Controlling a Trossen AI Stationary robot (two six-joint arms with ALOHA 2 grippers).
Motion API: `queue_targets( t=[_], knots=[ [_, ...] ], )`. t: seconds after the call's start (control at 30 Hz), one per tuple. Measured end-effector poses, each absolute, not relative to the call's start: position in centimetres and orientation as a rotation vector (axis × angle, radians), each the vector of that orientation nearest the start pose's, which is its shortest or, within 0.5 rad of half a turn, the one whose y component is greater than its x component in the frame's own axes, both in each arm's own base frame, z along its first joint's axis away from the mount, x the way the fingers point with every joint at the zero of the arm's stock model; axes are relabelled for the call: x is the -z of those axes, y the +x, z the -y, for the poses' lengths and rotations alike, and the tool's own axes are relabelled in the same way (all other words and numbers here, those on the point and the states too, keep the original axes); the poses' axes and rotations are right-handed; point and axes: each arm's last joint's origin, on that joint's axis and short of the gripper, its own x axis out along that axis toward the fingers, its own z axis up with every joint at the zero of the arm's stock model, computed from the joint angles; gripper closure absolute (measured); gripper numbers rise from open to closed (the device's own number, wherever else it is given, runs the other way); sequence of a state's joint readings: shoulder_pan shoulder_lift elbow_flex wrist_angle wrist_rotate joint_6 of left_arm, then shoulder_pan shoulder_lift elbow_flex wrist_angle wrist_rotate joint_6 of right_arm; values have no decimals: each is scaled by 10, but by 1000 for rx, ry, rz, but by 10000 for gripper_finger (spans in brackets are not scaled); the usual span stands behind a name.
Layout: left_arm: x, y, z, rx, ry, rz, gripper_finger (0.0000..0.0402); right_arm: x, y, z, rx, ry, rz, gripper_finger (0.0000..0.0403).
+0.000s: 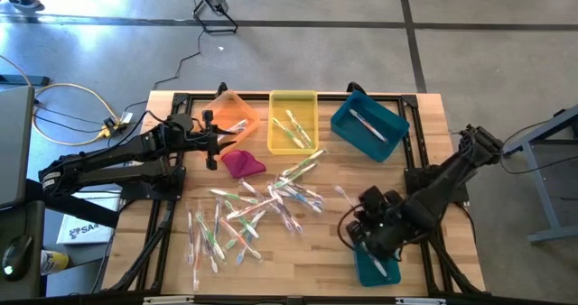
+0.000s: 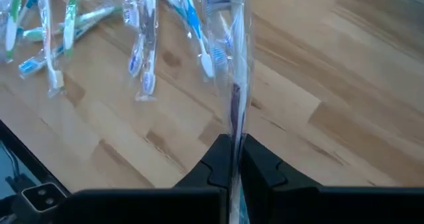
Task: Pick & Place Toothbrushes
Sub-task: Put the purple toothbrush into the bottom blue bin
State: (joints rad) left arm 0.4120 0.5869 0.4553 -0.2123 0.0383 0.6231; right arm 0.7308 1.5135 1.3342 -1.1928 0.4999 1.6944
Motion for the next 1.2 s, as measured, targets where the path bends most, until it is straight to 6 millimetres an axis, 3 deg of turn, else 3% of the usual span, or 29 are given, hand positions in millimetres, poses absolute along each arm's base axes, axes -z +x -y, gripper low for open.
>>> queue_targets(
  t=[0.23, 0.77, 1.2],
  knots=[
    [-244, 131, -56, -246, 559, -444, 293, -288, 198, -190, 710, 702, -870, 395],
    [-244, 131, -56, -247, 555, -443, 293, -229, 187, -243, 788, 558, -898, 395],
    [-241, 129, -56, -264, 547, -486, 293, -193, 168, -276, 814, 590, -868, 395]
  ],
)
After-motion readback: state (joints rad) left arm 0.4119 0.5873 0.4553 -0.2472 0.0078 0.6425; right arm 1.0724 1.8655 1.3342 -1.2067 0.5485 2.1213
